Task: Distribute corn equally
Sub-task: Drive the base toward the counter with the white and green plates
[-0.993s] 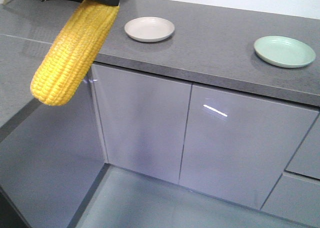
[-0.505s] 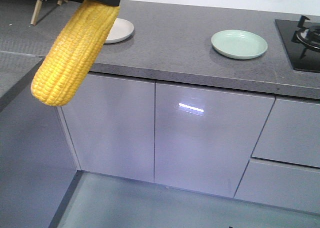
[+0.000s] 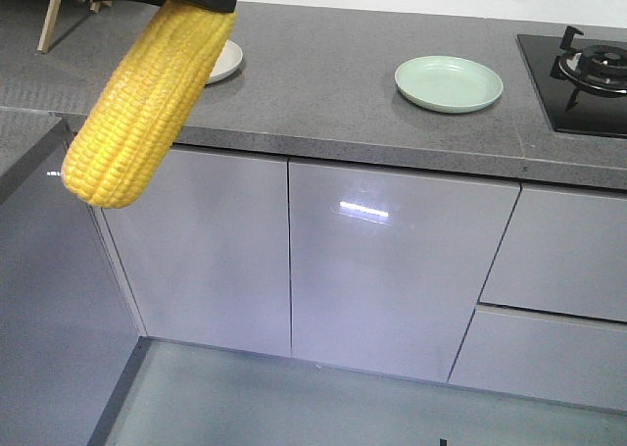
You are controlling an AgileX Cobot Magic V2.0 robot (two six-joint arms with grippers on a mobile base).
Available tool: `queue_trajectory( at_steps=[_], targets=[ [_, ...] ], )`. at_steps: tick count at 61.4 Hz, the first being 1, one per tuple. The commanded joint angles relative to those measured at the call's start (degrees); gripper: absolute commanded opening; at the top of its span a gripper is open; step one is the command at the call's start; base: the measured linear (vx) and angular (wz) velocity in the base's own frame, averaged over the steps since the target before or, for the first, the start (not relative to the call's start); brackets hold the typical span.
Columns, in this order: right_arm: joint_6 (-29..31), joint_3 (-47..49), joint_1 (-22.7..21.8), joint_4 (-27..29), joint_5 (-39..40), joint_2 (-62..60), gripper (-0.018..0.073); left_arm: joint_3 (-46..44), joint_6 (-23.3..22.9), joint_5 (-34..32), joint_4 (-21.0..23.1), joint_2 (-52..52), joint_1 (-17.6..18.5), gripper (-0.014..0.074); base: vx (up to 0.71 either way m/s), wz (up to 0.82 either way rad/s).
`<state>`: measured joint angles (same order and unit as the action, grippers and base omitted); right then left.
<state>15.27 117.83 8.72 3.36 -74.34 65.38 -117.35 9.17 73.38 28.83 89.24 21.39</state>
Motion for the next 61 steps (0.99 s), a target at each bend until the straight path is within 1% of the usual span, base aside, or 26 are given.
queue_trajectory(
  at_steps=[1, 41, 61],
  targets=[
    [0.0, 1.1, -0.2, -0.2, 3.7, -0.2, -0.0004, -1.2, -0.5, -1.7, 2.0, -2.1, -0.1, -0.0007, 0.01, 0.04],
    [0.0, 1.1, -0.2, -0.2, 3.8, -0.2, -0.0004, -1.2, -0.5, -1.7, 2.0, -2.1, -0.1, -0.0007, 0.03, 0.08],
    [0.0, 1.1, -0.2, -0.2, 3.8, -0.2, -0.0004, -1.2, -0.5, -1.7, 2.0, -2.1, -0.1, -0.0007, 0.06, -0.04]
  ],
)
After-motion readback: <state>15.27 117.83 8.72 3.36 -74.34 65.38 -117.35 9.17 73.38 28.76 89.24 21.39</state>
